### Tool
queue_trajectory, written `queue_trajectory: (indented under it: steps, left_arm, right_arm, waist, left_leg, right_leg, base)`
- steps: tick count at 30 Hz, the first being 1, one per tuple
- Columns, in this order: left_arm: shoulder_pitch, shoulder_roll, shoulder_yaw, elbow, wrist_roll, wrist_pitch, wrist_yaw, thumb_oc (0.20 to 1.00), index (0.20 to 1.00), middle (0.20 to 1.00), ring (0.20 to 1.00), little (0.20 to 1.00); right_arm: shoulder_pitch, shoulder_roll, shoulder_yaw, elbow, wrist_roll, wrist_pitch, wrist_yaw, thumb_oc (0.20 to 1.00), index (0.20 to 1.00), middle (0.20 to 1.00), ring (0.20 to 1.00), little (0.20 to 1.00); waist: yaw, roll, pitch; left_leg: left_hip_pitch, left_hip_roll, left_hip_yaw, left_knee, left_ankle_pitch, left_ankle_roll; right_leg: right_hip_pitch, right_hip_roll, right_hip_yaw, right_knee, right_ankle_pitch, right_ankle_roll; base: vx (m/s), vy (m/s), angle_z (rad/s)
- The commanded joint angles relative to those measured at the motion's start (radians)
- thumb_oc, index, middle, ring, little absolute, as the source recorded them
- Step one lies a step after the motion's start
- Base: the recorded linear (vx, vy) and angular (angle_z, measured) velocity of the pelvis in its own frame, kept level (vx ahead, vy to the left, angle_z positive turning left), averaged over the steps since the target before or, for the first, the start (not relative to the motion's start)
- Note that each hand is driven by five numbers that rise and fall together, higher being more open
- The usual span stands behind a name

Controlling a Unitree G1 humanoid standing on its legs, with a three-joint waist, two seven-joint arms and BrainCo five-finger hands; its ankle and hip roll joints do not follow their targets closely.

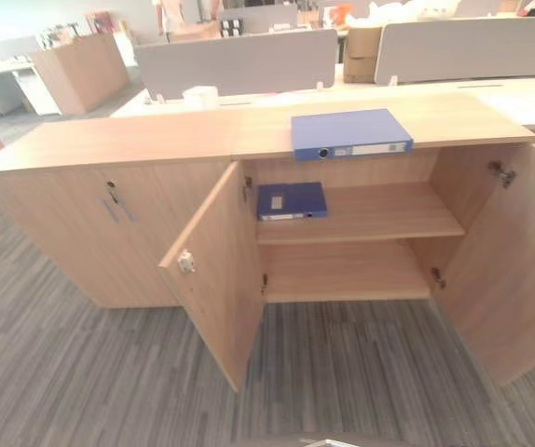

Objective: Put the empty folder in the office cabinet

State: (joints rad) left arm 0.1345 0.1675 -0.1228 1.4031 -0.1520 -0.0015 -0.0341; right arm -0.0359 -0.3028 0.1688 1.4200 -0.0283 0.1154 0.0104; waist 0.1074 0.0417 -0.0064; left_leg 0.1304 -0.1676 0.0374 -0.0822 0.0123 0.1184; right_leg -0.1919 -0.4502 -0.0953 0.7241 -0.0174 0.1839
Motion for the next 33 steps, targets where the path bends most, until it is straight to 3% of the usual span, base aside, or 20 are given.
queue_trajectory:
  steps: [1,3,4,7,8,9,12,13,14,15,19,21,23,24,25,27,28,30,31,33]
  left_arm:
    - [-0.005,0.000,-0.005,-0.014,-0.035,0.003,0.001,1.000,1.000,1.000,1.000,1.000]
    - [-0.006,0.001,-0.007,-0.020,-0.033,0.002,0.000,1.000,1.000,1.000,1.000,1.000]
    - [-0.002,0.016,0.014,-0.002,-0.029,0.001,0.000,1.000,1.000,1.000,1.000,1.000]
    - [-0.008,0.040,0.043,0.036,-0.024,-0.003,0.031,1.000,1.000,1.000,1.000,1.000]
    - [-0.014,0.059,0.087,0.069,-0.007,0.004,0.043,1.000,1.000,1.000,1.000,1.000]
    - [-0.012,0.086,0.124,0.101,0.023,0.017,0.054,1.000,1.000,1.000,1.000,1.000]
    - [-0.005,0.098,0.134,0.115,0.041,0.015,0.061,1.000,1.000,1.000,1.000,1.000]
    - [-0.001,0.098,0.137,0.118,0.034,0.016,0.060,1.000,1.000,1.000,1.000,1.000]
    - [0.000,0.099,0.135,0.119,0.032,0.016,0.062,1.000,1.000,1.000,1.000,1.000]
    - [0.000,0.099,0.135,0.119,0.032,0.017,0.062,1.000,1.000,1.000,1.000,1.000]
    - [-0.015,0.103,0.101,0.096,0.038,0.014,0.058,1.000,1.000,1.000,1.000,1.000]
    - [-0.020,0.107,0.090,0.085,0.036,0.014,0.057,1.000,1.000,1.000,1.000,1.000]
    - [-0.025,0.107,0.083,0.077,0.038,0.012,0.055,1.000,1.000,1.000,1.000,1.000]
    - [-0.028,0.106,0.077,0.072,0.037,0.011,0.057,1.000,1.000,1.000,1.000,1.000]
    - [-0.026,0.102,0.076,0.070,0.025,0.003,0.055,1.000,1.000,1.000,1.000,1.000]
    - [-0.026,0.102,0.076,0.070,0.025,0.003,0.055,1.000,1.000,1.000,1.000,1.000]
    - [-0.021,0.100,0.078,0.073,0.018,0.002,0.056,1.000,1.000,1.000,1.000,1.000]
    - [-0.021,0.100,0.078,0.073,0.018,0.002,0.056,1.000,1.000,1.000,1.000,1.000]
    - [-0.009,0.097,0.073,0.082,0.024,0.003,0.053,1.000,1.000,1.000,1.000,1.000]
    - [0.002,0.092,0.075,0.098,0.039,0.003,0.059,1.000,1.000,1.000,1.000,1.000]
  right_arm:
    - [-0.088,-0.032,-0.020,0.018,0.018,-0.011,-0.011,1.000,1.000,1.000,1.000,1.000]
    - [-0.092,-0.033,-0.028,0.021,0.022,-0.011,-0.008,1.000,1.000,1.000,1.000,1.000]
    - [-0.108,-0.043,-0.080,0.008,0.077,-0.010,-0.022,1.000,1.000,1.000,1.000,1.000]
    - [-0.086,-0.030,-0.124,-0.003,0.137,-0.023,-0.051,1.000,1.000,1.000,1.000,1.000]
    - [-0.078,-0.001,-0.127,-0.004,0.167,-0.026,-0.048,1.000,1.000,1.000,1.000,1.000]
    - [-0.055,0.024,-0.124,-0.009,0.173,-0.034,-0.039,1.000,1.000,1.000,1.000,1.000]
    - [-0.032,0.036,-0.108,-0.005,0.163,-0.033,-0.032,1.000,1.000,1.000,1.000,1.000]
    - [-0.033,0.033,-0.103,-0.006,0.163,-0.034,-0.032,1.000,1.000,1.000,1.000,1.000]
    - [-0.039,0.025,-0.083,-0.006,0.153,-0.038,-0.029,1.000,1.000,1.000,1.000,1.000]
    - [-0.039,0.025,-0.083,-0.006,0.153,-0.038,-0.029,1.000,1.000,1.000,1.000,1.000]
    - [-0.050,-0.008,-0.057,-0.021,0.165,-0.049,-0.052,1.000,1.000,1.000,1.000,1.000]
    - [-0.054,-0.024,-0.053,-0.023,0.170,-0.051,-0.061,1.000,1.000,1.000,1.000,1.000]
    - [-0.058,-0.035,-0.050,-0.022,0.169,-0.051,-0.063,1.000,1.000,1.000,1.000,1.000]
    - [-0.062,-0.045,-0.049,-0.023,0.169,-0.051,-0.069,1.000,1.000,1.000,1.000,1.000]
    - [-0.071,-0.058,-0.047,-0.024,0.167,-0.053,-0.075,1.000,1.000,1.000,1.000,1.000]
    - [-0.071,-0.058,-0.047,-0.024,0.167,-0.053,-0.075,1.000,1.000,1.000,1.000,1.000]
    - [-0.078,-0.063,-0.047,-0.027,0.167,-0.057,-0.079,1.000,1.000,1.000,1.000,1.000]
    - [-0.078,-0.063,-0.047,-0.027,0.167,-0.057,-0.079,1.000,1.000,1.000,1.000,1.000]
    - [-0.092,-0.063,-0.038,-0.023,0.158,-0.058,-0.082,1.000,1.000,1.000,1.000,1.000]
    - [-0.069,-0.042,-0.051,-0.006,0.171,-0.063,-0.085,1.000,1.000,1.000,1.000,1.000]
  waist:
    - [0.026,0.030,0.058]
    - [0.021,0.040,0.065]
    - [-0.005,0.046,0.104]
    - [-0.033,0.032,0.127]
    - [-0.049,-0.002,0.138]
    - [-0.061,-0.050,0.130]
    - [-0.067,-0.072,0.116]
    - [-0.071,-0.068,0.111]
    - [-0.076,-0.054,0.101]
    - [-0.077,-0.053,0.100]
    - [-0.082,-0.048,0.096]
    - [-0.082,-0.063,0.105]
    - [-0.078,-0.067,0.113]
    - [-0.070,-0.073,0.120]
    - [-0.051,-0.083,0.128]
    - [-0.051,-0.083,0.128]
    - [-0.036,-0.065,0.119]
    - [-0.036,-0.065,0.119]
    - [-0.019,-0.050,0.116]
    - [-0.025,-0.048,0.081]
  left_leg:
    - [-0.106,0.036,-0.059,0.000,-0.021,-0.068]
    - [-0.103,0.049,-0.062,0.002,-0.024,-0.073]
    - [-0.071,0.081,-0.073,0.005,-0.041,-0.094]
    - [-0.028,0.100,-0.088,0.003,-0.064,-0.115]
    - [0.007,0.118,-0.090,0.004,-0.095,-0.134]
    - [0.068,0.148,-0.103,-0.001,-0.145,-0.161]
    - [0.087,0.175,-0.125,0.019,-0.175,-0.173]
    - [0.090,0.201,-0.128,0.036,-0.178,-0.183]
    - [0.071,0.255,-0.129,0.091,-0.180,-0.207]
    - [0.070,0.257,-0.130,0.093,-0.182,-0.208]
    - [-0.025,0.298,-0.153,0.289,-0.039,-0.239]
    - [-0.087,0.307,-0.105,0.411,0.004,-0.236]
    - [-0.124,0.295,-0.098,0.461,-0.004,-0.231]
    - [-0.168,0.256,-0.104,0.485,-0.030,-0.224]
    - [-0.228,0.168,-0.115,0.429,-0.120,-0.204]
    - [-0.228,0.168,-0.115,0.429,-0.120,-0.204]
    - [-0.244,0.153,-0.117,0.268,-0.071,-0.197]
    - [-0.244,0.153,-0.117,0.268,-0.071,-0.197]
    - [-0.219,0.156,-0.141,0.151,-0.025,-0.191]
    - [-0.149,0.160,-0.147,0.067,0.003,-0.180]
  right_leg:
    - [0.156,-0.052,-0.161,-0.288,0.266,-0.007]
    - [0.135,-0.052,-0.178,-0.342,0.257,-0.003]
    - [0.087,-0.029,-0.178,-0.496,0.242,0.012]
    - [0.043,0.005,-0.153,-0.605,0.239,0.025]
    - [0.043,0.033,-0.124,-0.723,0.262,0.054]
    - [0.037,0.063,-0.150,-0.796,0.268,0.069]
    - [0.068,0.089,-0.148,-0.785,0.255,0.054]
    - [0.064,0.103,-0.150,-0.763,0.244,0.046]
    - [0.060,0.143,-0.156,-0.727,0.190,0.018]
    - [0.059,0.144,-0.157,-0.726,0.189,0.017]
    - [0.124,0.230,-0.187,-0.746,0.102,-0.054]
    - [0.171,0.250,-0.201,-0.764,0.066,-0.084]
    - [0.192,0.260,-0.203,-0.773,0.052,-0.094]
    - [0.200,0.263,-0.196,-0.777,0.044,-0.098]
    - [0.223,0.275,-0.185,-0.791,0.036,-0.095]
    - [0.223,0.275,-0.185,-0.791,0.036,-0.095]
    - [0.234,0.304,-0.190,-0.800,0.029,-0.088]
    - [0.234,0.304,-0.190,-0.800,0.029,-0.088]
    - [0.254,0.339,-0.174,-0.796,0.016,-0.095]
    - [0.279,0.361,-0.176,-0.811,0.011,-0.097]
  base:
    - [0.37,0.076,0.18]
    - [0.20,-0.150,-0.29]
    - [0.14,-0.172,-0.32]
    - [0.30,-0.275,-0.05]
    - [0.63,-0.572,0.16]
    - [0.64,-0.574,0.30]
    - [0.41,-0.457,0.50]
    - [0.42,-0.602,0.84]
    - [0.30,-0.447,0.79]
    - [0.27,-0.453,0.55]
    - [0.19,-0.362,0.04]
    - [0.13,-0.295,0.05]
    - [0.07,-0.203,0.12]
    - [0.15,-0.317,0.23]
    - [0.10,-0.201,0.20]
    - [0.08,-0.088,-0.05]
    - [0.07,-0.036,-0.07]
    - [0.08,-0.047,-0.14]
    - [0.09,-0.058,-0.22]
    - [0.25,-0.075,-0.85]
